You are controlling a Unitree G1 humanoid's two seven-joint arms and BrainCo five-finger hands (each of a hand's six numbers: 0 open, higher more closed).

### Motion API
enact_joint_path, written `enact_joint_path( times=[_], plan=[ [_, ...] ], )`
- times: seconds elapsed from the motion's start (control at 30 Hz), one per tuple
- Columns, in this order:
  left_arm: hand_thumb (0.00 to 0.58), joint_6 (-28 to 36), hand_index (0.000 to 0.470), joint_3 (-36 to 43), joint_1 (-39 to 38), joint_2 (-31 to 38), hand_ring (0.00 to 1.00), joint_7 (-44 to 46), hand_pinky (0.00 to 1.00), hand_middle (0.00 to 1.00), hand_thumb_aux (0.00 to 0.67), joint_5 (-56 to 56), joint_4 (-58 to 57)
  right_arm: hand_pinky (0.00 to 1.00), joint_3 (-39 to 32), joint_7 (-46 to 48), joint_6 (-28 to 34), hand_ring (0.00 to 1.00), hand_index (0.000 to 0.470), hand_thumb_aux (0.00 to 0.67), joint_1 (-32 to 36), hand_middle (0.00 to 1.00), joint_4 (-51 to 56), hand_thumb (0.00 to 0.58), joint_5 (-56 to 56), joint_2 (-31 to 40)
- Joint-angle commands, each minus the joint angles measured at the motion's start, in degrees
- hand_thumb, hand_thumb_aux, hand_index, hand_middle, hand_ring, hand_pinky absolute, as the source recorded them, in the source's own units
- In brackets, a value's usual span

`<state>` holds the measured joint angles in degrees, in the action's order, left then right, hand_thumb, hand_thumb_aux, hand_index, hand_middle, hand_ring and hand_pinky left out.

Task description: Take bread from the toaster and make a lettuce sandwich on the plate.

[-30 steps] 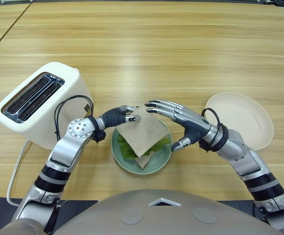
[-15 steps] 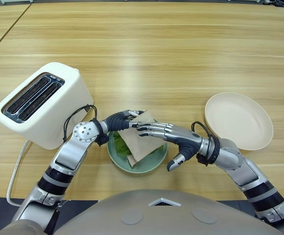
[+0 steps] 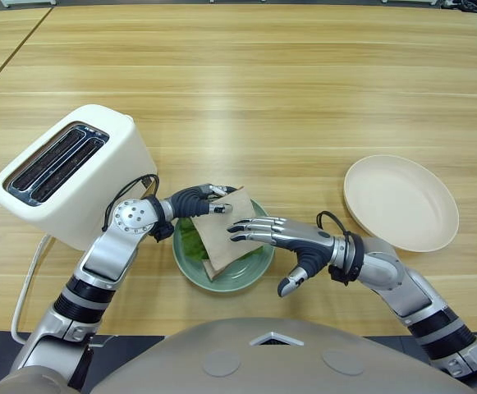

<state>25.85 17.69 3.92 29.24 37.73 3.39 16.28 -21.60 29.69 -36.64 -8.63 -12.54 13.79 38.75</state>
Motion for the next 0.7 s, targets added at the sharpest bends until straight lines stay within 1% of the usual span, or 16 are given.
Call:
enact_joint_path(
  times=[0.03, 0.17, 0.4, 0.43, 0.47, 0.5, 0.6, 0.7],
  plan=[
    [0.58, -0.9, 0.47, 0.4, 1.0, -0.3, 0.0, -0.2, 0.0, 0.0, 0.67, -1.1, -1.4, 0.0, -1.3, 3.1, 1.5, 0.0, 0.0, 0.0, -1.4, 0.0, 0.1, 0.0, 1.2, 1.3],
    [0.58, -1.2, 0.47, 0.6, 0.9, -0.7, 0.0, -0.1, 0.0, 0.0, 0.67, -1.3, -1.8, 0.0, -3.4, 4.7, 3.0, 0.0, 0.0, 0.0, -1.8, 0.0, 1.7, 0.0, 3.8, 1.5],
    [0.58, -1.9, 0.47, 0.7, 1.0, -1.9, 0.0, -0.2, 0.0, 0.0, 0.67, -2.2, -3.1, 0.0, -7.5, 3.5, 9.1, 0.0, 0.0, 0.0, -0.8, 0.0, 5.8, 0.0, 20.9, 0.8],
    [0.57, -2.1, 0.407, 0.6, 1.2, -2.0, 0.0, -0.5, 0.0, 0.0, 0.581, -2.3, -3.3, 0.0, -7.8, 3.4, 9.6, 0.0, 0.0, 0.0, -0.8, 0.0, 5.7, 0.0, 22.3, 0.7],
    [0.34, -2.3, 0.168, 0.2, 1.6, -2.3, 0.0, -1.1, 0.0, 0.0, 0.239, -2.4, -3.5, 0.0, -8.1, 3.5, 10.1, 0.0, 0.0, 0.0, -0.9, 0.0, 5.2, 0.0, 23.5, 0.5],
    [0.0, -2.6, 0.0, -0.3, 2.0, -2.7, 0.0, -1.7, 0.0, 0.0, 0.0, -2.3, -3.7, 0.0, -8.4, 3.6, 10.6, 0.0, 0.0, 0.0, -1.0, 0.0, 4.7, 0.0, 24.6, 0.4],
    [0.0, -5.2, 0.0, -3.3, 4.0, -4.3, 0.0, -3.9, 0.0, 0.0, 0.0, -1.2, -3.5, 0.0, -9.0, 4.2, 11.4, 0.0, 0.0, 0.0, -1.4, 0.0, 3.8, 0.0, 26.3, 0.0],
    [0.0, -10.7, 0.0, -5.7, 5.3, -5.7, 0.0, -6.7, 0.0, 0.0, 0.0, -1.5, -2.5, 0.0, -9.3, 4.5, 12.4, 0.0, 0.0, 0.0, -1.4, 0.0, 3.4, 0.0, 26.7, 0.0]
  ],
)
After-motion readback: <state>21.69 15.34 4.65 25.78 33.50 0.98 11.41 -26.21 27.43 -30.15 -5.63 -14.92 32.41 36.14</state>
